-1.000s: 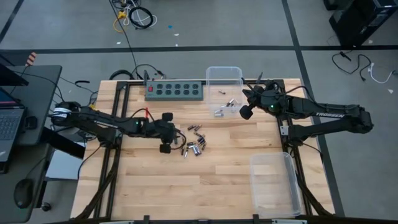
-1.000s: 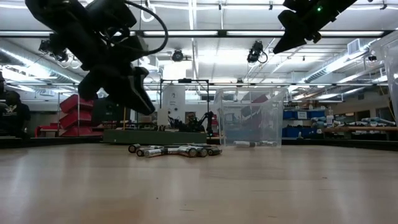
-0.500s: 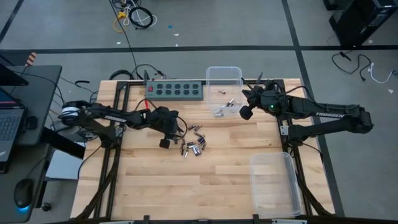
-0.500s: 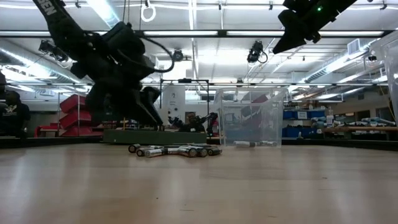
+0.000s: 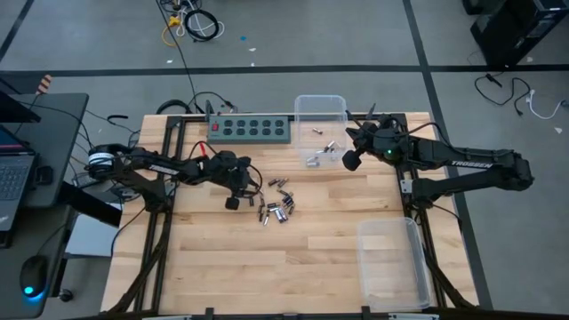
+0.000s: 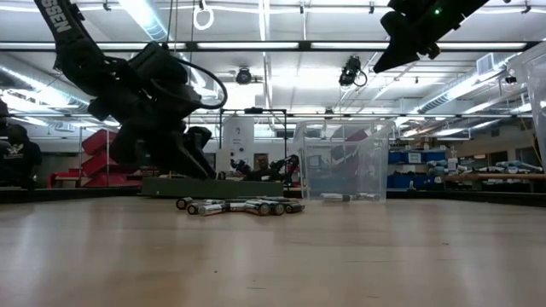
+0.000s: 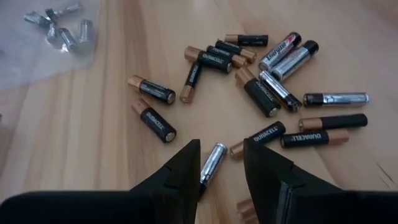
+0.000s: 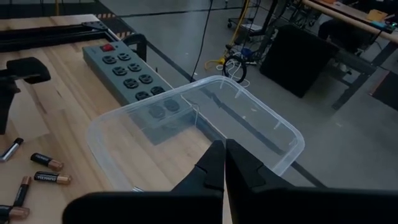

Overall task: Sort batteries
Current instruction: Put the silver battery into the top transparent bin

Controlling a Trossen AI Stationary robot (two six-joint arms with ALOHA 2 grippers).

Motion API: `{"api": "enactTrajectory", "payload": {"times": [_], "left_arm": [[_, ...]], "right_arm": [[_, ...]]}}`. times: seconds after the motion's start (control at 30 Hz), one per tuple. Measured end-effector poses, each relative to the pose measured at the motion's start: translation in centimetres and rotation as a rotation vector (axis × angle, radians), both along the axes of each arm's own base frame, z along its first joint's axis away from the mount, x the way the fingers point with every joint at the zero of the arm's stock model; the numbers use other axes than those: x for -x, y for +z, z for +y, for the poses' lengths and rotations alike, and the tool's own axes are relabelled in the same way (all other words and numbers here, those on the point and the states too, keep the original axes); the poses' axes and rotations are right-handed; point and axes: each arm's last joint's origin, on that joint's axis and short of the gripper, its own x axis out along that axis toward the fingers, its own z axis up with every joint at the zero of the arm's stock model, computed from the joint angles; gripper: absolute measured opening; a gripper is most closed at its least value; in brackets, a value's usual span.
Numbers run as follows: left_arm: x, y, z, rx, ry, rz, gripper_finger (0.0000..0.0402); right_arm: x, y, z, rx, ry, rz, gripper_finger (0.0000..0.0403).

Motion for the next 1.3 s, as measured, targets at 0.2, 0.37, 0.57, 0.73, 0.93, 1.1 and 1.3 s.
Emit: {"api": "enactTrajectory", "payload": {"times": [0.2,0.37,0.57,0.73,0.93,1.1,1.3], "left_arm": [[0.1,0.0,0.1,-0.021,-0.008,0.004,0.0122],[0.1,-0.4,0.8,-0.005,0.029,0.013,0.0122],[-0.1,-2.1,1.0,0.025,0.044,0.066,0.0121],[-0.5,-2.9,1.2,0.024,0.043,0.058,0.0121],[-0.8,-3.8,1.3,0.038,0.037,0.064,0.0121],[-0.8,-4.0,1.3,0.051,0.061,0.078,0.0121],[-0.7,-4.1,1.6,0.069,0.094,0.088,0.0119]], "right_arm": [[0.0,0.0,0.0,-0.002,-0.002,-0.007,0.0003],[0.0,0.0,0.0,-0.002,-0.002,-0.007,0.0003],[0.0,0.0,0.0,-0.002,-0.002,-0.006,0.0003],[0.0,0.0,0.0,-0.002,-0.002,-0.006,0.0003],[0.0,0.0,0.0,-0.002,-0.002,-0.006,0.0003],[0.0,0.0,0.0,-0.002,-0.002,-0.006,0.0003],[0.0,0.0,0.0,-0.002,-0.002,-0.006,0.0003]]}}
